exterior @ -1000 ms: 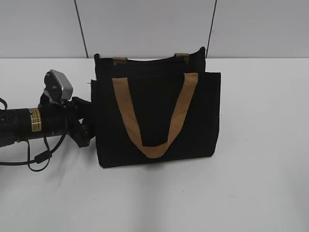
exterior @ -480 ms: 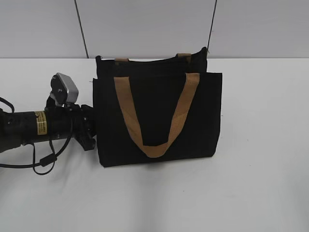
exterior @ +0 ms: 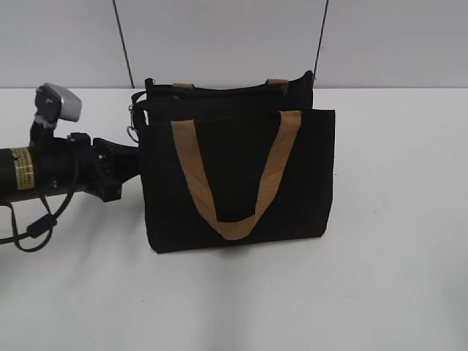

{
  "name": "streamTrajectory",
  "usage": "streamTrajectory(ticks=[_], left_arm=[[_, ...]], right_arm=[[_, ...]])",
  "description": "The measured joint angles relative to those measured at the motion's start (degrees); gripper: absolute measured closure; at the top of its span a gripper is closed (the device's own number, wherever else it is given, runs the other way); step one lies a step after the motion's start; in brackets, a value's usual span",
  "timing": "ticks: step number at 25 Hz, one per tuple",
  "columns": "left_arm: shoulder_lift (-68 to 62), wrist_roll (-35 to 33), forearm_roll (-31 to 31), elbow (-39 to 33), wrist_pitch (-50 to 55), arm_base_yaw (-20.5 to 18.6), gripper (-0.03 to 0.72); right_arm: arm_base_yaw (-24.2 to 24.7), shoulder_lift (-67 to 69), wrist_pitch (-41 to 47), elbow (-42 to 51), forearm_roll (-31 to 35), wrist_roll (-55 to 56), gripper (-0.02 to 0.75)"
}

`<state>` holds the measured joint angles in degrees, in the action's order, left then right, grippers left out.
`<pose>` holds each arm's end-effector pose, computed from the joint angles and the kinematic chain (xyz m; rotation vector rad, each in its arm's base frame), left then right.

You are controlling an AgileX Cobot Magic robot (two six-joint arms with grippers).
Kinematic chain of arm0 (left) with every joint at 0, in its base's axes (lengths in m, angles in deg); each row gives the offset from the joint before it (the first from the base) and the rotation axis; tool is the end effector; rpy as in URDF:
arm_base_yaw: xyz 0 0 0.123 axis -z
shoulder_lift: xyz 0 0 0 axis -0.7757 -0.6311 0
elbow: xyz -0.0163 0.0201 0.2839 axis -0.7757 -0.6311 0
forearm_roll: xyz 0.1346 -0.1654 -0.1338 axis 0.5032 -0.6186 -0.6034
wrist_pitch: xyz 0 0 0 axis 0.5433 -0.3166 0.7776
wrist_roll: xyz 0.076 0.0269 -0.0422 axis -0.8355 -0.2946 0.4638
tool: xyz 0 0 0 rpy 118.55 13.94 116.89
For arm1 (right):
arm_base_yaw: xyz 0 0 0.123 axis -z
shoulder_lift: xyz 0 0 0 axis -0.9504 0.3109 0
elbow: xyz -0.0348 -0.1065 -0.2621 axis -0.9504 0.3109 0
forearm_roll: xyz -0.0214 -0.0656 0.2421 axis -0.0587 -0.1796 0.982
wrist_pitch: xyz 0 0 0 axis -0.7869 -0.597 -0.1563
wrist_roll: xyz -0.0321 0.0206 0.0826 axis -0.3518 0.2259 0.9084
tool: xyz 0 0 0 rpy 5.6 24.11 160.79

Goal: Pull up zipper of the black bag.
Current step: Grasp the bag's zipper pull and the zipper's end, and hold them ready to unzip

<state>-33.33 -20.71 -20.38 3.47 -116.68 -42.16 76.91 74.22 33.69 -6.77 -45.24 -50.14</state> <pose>0.2971 -0.1107 0.1241 0.8740 1.7418 -0.7137 -0.0059 0.0154 0.2723 -0.2085 2.0615 -0.0018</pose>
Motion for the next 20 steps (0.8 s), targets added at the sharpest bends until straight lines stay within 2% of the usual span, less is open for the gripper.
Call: streamTrajectory(ticks=[3, 7, 12, 17, 20], left_arm=[[5.6, 5.0, 0.4, -2.3, 3.8, -0.7, 0.659], [15.0, 11.2, 2.6, -4.1, 12.0, -1.2, 0.662], [26.1, 16.3, 4.9, -4.1, 15.7, -1.2, 0.664], [33.1, 26.8, 13.8, -4.1, 15.8, -1.2, 0.664], [35.5, 29.2, 18.1, -4.2, 15.9, -1.2, 0.664]], right_arm=[[0.0, 0.0, 0.0, 0.0, 0.0, 0.0, 0.304], [0.0, 0.0, 0.0, 0.0, 0.0, 0.0, 0.304], [0.0, 0.0, 0.0, 0.0, 0.0, 0.0, 0.304], [0.0, 0.0, 0.0, 0.0, 0.0, 0.0, 0.304], [0.0, 0.0, 0.0, 0.0, 0.0, 0.0, 0.304]])
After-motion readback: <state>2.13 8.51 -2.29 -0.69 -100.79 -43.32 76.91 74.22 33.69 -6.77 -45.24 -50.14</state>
